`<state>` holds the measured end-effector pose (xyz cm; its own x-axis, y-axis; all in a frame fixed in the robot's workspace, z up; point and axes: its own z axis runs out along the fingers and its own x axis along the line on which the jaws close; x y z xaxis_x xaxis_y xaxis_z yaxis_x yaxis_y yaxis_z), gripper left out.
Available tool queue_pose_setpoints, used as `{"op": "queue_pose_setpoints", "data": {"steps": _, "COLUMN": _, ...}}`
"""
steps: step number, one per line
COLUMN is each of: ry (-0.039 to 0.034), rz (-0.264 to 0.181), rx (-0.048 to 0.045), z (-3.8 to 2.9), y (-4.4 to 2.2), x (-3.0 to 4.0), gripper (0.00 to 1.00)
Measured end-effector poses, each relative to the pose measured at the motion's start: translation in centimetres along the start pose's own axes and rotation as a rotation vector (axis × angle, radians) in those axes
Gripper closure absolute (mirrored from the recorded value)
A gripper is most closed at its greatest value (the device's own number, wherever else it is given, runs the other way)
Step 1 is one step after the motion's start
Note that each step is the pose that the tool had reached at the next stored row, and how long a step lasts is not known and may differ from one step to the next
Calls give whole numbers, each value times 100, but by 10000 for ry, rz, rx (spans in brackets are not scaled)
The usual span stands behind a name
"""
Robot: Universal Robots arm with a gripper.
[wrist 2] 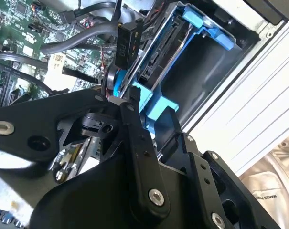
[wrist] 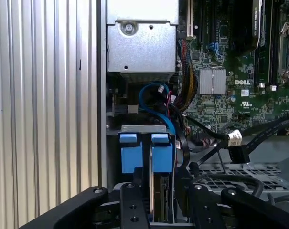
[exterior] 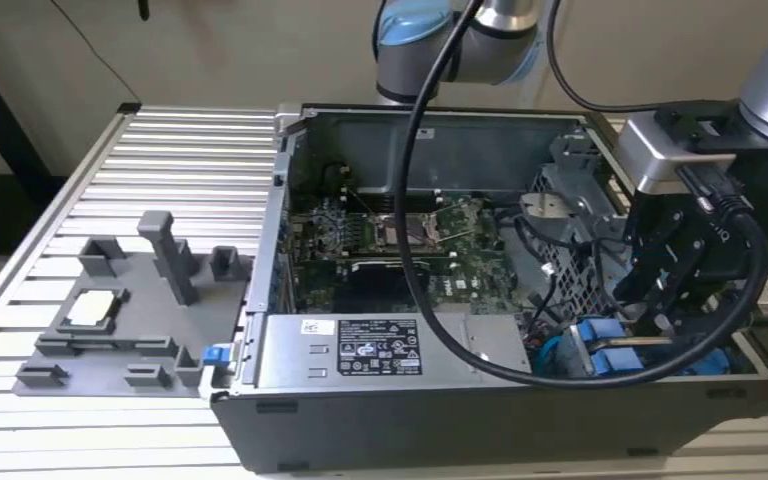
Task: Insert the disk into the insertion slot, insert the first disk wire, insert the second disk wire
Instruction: 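Insert the disk into the insertion slot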
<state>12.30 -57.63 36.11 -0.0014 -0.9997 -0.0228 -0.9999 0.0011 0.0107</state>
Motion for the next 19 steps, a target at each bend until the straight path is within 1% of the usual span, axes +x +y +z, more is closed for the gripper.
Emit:
{"op": "queue_pose_setpoints", "data": {"steps": 1, "ry": 1, "rz": 1, "rx": 0, "z": -6, "y": 0, "x": 0, "gripper": 59}}
{"op": "queue_pose_setpoints", "data": {"steps": 3, "ry": 0, "rz": 3, "rx": 0, "z": -54, "y": 1, "x": -1, "gripper": 59}}
{"op": "queue_pose_setpoints", "data": {"steps": 5, "ry": 0, "rz": 4, "rx": 0, "z": -128, "y": 2, "x": -3, "gripper": 59}}
{"op": "queue_pose_setpoints", "data": {"steps": 10, "ry": 14, "rz": 3, "rx": -1, "z": -342, "y": 4, "x": -13, "gripper": 59}}
{"op": "queue_pose_setpoints", "data": {"steps": 12, "ry": 27, "rz": 4, "rx": -1, "z": -408, "y": 4, "x": -18, "gripper": 59}}
{"op": "queue_pose_setpoints", "data": {"steps": 13, "ry": 37, "rz": 3, "rx": -1, "z": -430, "y": 4, "x": -21, "gripper": 59}}
{"op": "queue_pose_setpoints", "data": {"steps": 15, "ry": 58, "rz": 3, "rx": -1, "z": -430, "y": 4, "x": -27, "gripper": 59}}
{"op": "queue_pose_setpoints", "data": {"steps": 16, "ry": 61, "rz": 2, "rx": 29, "z": -431, "y": 5, "x": -29, "gripper": 59}}
{"op": "queue_pose_setpoints", "data": {"steps": 17, "ry": 62, "rz": 0, "rx": 167, "z": -431, "y": 5, "x": -30, "gripper": 59}}
{"op": "queue_pose_setpoints", "data": {"steps": 19, "ry": 45, "rz": -7, "rx": 527, "z": -431, "y": 5, "x": -30, "gripper": 59}}
